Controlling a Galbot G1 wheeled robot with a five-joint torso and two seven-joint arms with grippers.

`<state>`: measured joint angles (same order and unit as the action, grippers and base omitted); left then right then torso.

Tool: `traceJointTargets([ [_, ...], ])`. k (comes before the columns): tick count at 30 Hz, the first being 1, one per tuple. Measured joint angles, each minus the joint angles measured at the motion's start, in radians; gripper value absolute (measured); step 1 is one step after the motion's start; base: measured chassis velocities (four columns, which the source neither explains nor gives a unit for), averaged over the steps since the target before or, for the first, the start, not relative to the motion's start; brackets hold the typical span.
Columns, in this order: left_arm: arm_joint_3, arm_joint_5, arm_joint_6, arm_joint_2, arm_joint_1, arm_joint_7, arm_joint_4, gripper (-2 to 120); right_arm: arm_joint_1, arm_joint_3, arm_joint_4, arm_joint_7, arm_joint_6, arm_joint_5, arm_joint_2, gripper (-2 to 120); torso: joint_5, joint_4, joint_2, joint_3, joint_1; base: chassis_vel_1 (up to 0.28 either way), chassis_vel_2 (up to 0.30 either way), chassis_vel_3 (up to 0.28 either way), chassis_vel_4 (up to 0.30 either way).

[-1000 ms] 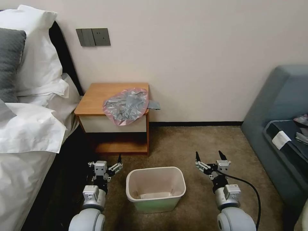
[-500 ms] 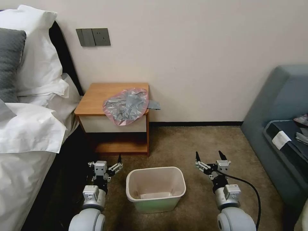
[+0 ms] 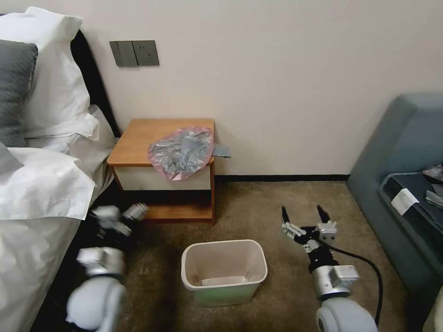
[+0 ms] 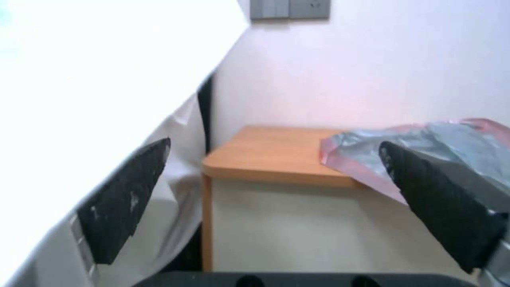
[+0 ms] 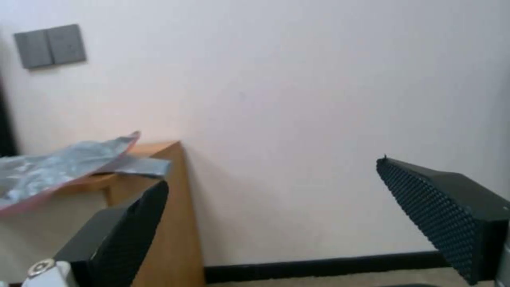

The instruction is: Pick up the garbage bag from the table and place it over the trash can.

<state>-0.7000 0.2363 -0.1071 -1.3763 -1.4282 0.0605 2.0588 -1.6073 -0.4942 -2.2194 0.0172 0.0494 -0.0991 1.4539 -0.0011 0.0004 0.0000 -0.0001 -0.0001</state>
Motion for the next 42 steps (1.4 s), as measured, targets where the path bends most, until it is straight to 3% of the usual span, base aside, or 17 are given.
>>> traceJointTargets([
  [5,0.016,0.004,0.006,-0.002,-0.008,0.003,-0.01,99,0.017,0.025,0.03,0.042,-0.017,0.005,-0.011,100,0.0007,-0.0005,0.0,0.0,0.0,0.0,0.0,0.0,0.0],
  [12,0.045,0.009,0.014,0.019,-0.018,0.012,-0.024,99,0.051,0.044,0.081,0.058,0.05,0.004,-0.055,100,0.001,-0.0006,0.0,0.0,0.0,0.0,0.0,0.0,0.0],
  [19,0.075,0.011,0.025,0.043,-0.011,0.016,-0.027,99,0.173,0.145,0.134,0.075,-0.005,-0.281,-0.151,100,0.0009,-0.0006,0.0,0.0,0.0,0.0,0.0,0.0,0.0],
  [28,0.071,0.004,-0.002,0.04,-0.041,0.016,-0.037,99,0.382,0.288,0.241,0.137,-0.074,-0.505,-0.201,100,0.001,-0.0003,0.0,0.0,0.0,0.0,0.0,0.0,0.0],
  [30,0.07,0.002,-0.004,0.039,-0.043,0.016,-0.04,99,0.412,0.306,0.255,0.144,-0.079,-0.552,-0.204,100,0.0011,-0.0005,0.0,0.0,0.0,0.0,0.0,0.0,0.0],
  [32,0.07,-0.004,-0.008,0.04,-0.05,0.016,-0.047,99,0.473,0.336,0.271,0.175,-0.103,-0.728,-0.202,100,0.0009,-0.0004,0.0,0.0,0.0,0.0,0.0,0.0,0.0],
  [33,0.07,-0.004,-0.008,0.04,-0.05,0.016,-0.047,99,0.473,0.336,0.271,0.175,-0.103,-0.728,-0.202,100,0.0009,-0.0004,0.0,0.0,0.0,0.0,0.0,0.0,0.0],
  [36,0.067,-0.016,-0.015,0.047,-0.062,0.018,-0.052,99,0.563,0.356,0.321,0.216,-0.117,-0.953,-0.174,100,0.0009,-0.0004,0.0,0.0,0.0,0.0,0.0,0.0,0.0],
  [42,0.048,-0.038,-0.021,0.048,-0.091,0.02,-0.047,99,0.669,0.378,0.44,0.231,-0.143,-1.083,-0.124,100,0.0008,-0.0003,0.0,0.0,0.0,0.0,0.0,0.0,0.0],
])
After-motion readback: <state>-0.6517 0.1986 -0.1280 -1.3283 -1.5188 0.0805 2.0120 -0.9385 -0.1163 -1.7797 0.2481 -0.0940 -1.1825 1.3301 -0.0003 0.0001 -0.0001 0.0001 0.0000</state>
